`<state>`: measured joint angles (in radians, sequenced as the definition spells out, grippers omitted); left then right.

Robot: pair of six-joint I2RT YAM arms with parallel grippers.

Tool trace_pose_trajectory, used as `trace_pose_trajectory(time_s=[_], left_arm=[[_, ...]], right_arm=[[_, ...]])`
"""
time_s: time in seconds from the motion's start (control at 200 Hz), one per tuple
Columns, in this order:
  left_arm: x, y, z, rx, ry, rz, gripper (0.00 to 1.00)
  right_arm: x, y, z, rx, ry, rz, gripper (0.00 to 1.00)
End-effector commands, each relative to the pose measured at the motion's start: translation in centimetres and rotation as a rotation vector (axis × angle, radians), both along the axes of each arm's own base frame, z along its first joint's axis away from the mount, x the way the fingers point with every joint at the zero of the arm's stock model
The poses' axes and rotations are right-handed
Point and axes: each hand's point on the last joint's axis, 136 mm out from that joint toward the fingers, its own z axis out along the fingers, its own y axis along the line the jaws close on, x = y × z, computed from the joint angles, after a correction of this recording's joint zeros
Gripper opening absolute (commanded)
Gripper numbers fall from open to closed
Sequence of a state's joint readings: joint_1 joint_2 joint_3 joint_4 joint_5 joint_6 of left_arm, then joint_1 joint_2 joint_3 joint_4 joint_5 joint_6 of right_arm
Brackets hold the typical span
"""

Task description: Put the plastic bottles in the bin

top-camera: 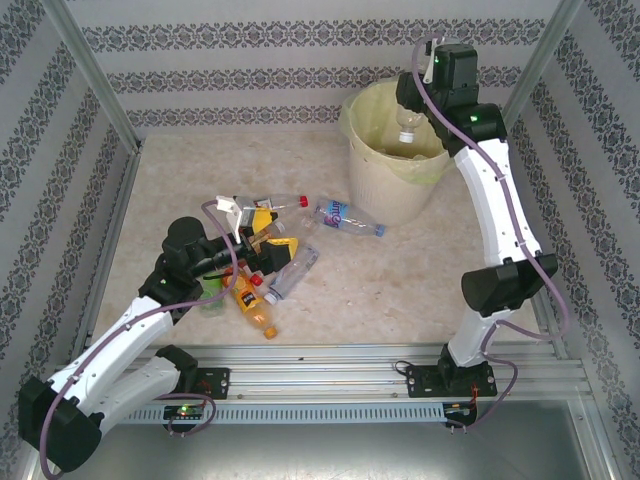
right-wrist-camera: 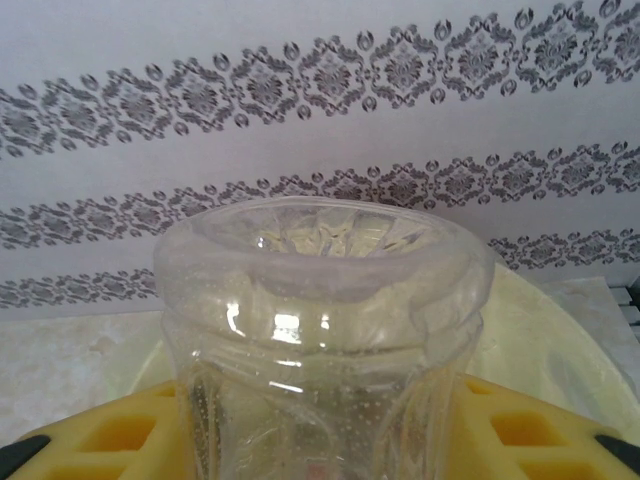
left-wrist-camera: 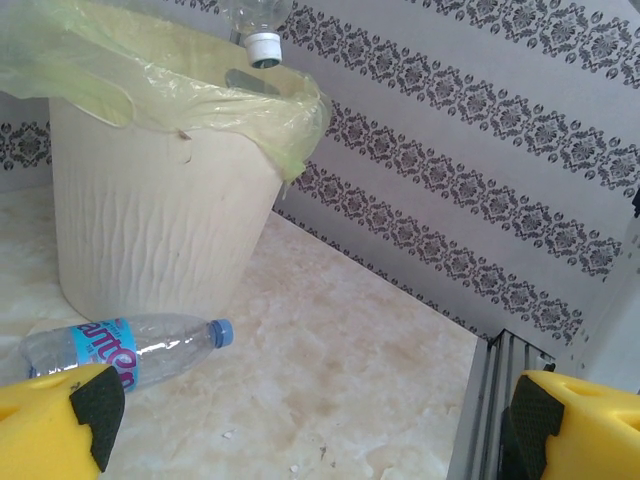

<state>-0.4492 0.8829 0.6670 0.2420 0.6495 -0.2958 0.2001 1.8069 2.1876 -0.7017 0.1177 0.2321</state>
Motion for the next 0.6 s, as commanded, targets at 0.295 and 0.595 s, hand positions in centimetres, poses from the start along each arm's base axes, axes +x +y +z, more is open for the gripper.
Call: trace_pose_trajectory(time_s=[0.295,0.595], left_arm=[[0.8,0.5,0.0,0.032,-0.01,0.035,1.0],[1.1,0.8,-0.4,0.063,-0.002,0.057,1.0]], right_arm=[[2.5,-2.1,-8.0,0.01,0.205,-0.011,0.51],[2.6,-1.8,-12.9,0.024,0.313,0.018,0.51]])
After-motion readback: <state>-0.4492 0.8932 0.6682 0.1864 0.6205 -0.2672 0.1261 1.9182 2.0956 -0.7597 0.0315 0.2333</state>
